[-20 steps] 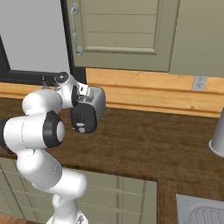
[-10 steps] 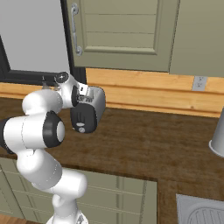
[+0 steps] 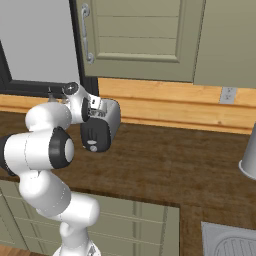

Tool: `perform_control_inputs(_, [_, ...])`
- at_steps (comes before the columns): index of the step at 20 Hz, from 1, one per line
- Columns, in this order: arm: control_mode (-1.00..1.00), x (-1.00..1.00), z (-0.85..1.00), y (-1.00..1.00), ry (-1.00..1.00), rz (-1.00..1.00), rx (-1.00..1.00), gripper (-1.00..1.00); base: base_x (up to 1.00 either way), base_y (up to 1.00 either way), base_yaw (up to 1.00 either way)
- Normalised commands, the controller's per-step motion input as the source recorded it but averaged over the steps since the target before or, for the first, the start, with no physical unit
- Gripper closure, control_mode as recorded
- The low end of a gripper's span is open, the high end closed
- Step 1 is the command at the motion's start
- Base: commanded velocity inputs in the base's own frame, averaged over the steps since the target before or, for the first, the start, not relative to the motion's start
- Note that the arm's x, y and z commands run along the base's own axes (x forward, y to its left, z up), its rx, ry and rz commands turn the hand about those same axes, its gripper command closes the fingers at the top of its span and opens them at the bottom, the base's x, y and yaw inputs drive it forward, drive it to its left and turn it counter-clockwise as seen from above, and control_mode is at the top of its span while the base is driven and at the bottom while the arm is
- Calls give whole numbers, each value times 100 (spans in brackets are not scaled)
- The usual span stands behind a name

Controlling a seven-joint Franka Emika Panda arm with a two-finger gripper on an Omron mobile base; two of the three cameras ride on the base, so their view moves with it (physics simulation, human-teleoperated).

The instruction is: Start the toaster. Once the lever pops up, take the bread to the plate on the dining counter.

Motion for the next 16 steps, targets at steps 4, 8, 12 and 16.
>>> perform_control_inputs(4, [-100,0,0,0,0,0,0,-100,0,0,0])
perform_control_inputs(8, [-100,0,0,0,0,0,0,-100,0,0,0])
perform_control_inputs(12, [-100,0,0,0,0,0,0,-100,0,0,0])
perform_control_inputs(16, [-100,0,0,0,0,0,0,-100,0,0,0])
